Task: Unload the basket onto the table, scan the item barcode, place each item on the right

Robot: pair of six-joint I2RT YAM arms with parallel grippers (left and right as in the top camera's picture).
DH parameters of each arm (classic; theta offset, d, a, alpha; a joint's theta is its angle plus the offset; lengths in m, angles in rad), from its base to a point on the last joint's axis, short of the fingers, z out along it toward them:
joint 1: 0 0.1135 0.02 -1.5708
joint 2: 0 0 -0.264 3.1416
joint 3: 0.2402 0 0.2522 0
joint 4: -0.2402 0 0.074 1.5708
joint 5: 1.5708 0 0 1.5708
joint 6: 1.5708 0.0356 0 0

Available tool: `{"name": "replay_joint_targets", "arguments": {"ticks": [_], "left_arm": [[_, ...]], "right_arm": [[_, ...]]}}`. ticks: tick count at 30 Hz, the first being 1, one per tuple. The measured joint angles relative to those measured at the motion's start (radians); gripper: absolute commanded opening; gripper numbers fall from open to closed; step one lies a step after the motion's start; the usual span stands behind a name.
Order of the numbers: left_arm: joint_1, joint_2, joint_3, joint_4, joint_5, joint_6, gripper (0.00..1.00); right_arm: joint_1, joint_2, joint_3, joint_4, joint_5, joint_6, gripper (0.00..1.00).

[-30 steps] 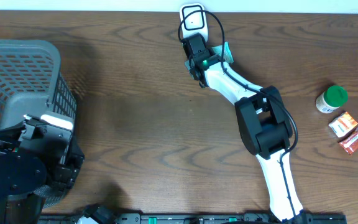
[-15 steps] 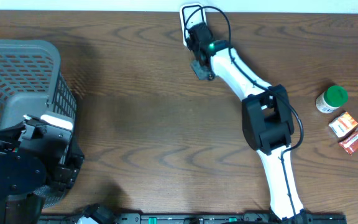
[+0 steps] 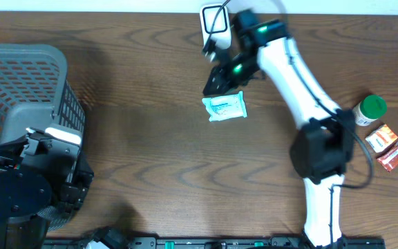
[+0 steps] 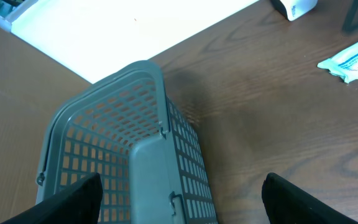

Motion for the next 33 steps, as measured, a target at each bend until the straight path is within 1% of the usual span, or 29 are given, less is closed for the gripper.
{"name": "replay_joint_targets", "arguments": {"ticks": [1,2,3,4,5,6,8,9,10,14,17,21,24,27,33], "left_arm": [[0.0,0.0,0.0,0.0,0.0,0.0,0.82],[0.0,0.0,0.0,0.0,0.0,0.0,0.82],[0.0,0.0,0.0,0.0,0.0,0.0,0.82],[0.0,0.0,0.0,0.0,0.0,0.0,0.82],[0.0,0.0,0.0,0.0,0.0,0.0,0.82],[0.0,0.0,0.0,0.0,0.0,0.0,0.82],[0.0,0.0,0.0,0.0,0.0,0.0,0.82],[0.0,0.0,0.0,0.0,0.0,0.0,0.82],[0.0,0.0,0.0,0.0,0.0,0.0,0.82],[0.0,0.0,0.0,-0.001,0.0,0.0,0.82],[0.0,0.0,0.0,0.0,0.0,0.0,0.82],[0.0,0.0,0.0,0.0,0.0,0.0,0.82],[0.0,0.0,0.0,0.0,0.0,0.0,0.82],[0.0,0.0,0.0,0.0,0.0,0.0,0.82],[0.0,0.0,0.0,0.0,0.0,0.0,0.82]], "right_arm": [[-0.01,-0.018,0.008,-0.003,0.0,0.016,0.39],[-0.02,-0.034,0.014,-0.008,0.026,0.042,0.5],[-0.024,-0.042,0.014,-0.013,0.061,0.062,0.52],[-0.025,-0.045,0.014,-0.027,0.126,0.087,0.66],[-0.023,-0.045,0.011,-0.032,0.151,0.097,0.99],[-0.006,-0.043,-0.005,-0.053,0.251,0.126,0.99],[0.034,-0.039,-0.044,-0.053,0.385,0.145,0.99],[0.09,-0.037,-0.094,-0.021,0.517,0.167,0.99],[0.1,-0.037,-0.102,-0.018,0.539,0.171,0.99],[0.249,-0.031,-0.274,0.063,0.796,0.248,0.99],[0.309,-0.023,-0.385,0.126,0.891,0.284,0.99],[0.355,-0.017,-0.497,0.29,1.044,0.327,0.99],[0.38,-0.031,-0.524,0.363,1.179,0.345,0.99],[0.402,-0.031,-0.534,0.379,1.278,0.356,0.99],[0.416,-0.029,-0.548,0.426,1.367,0.346,0.99]]}}
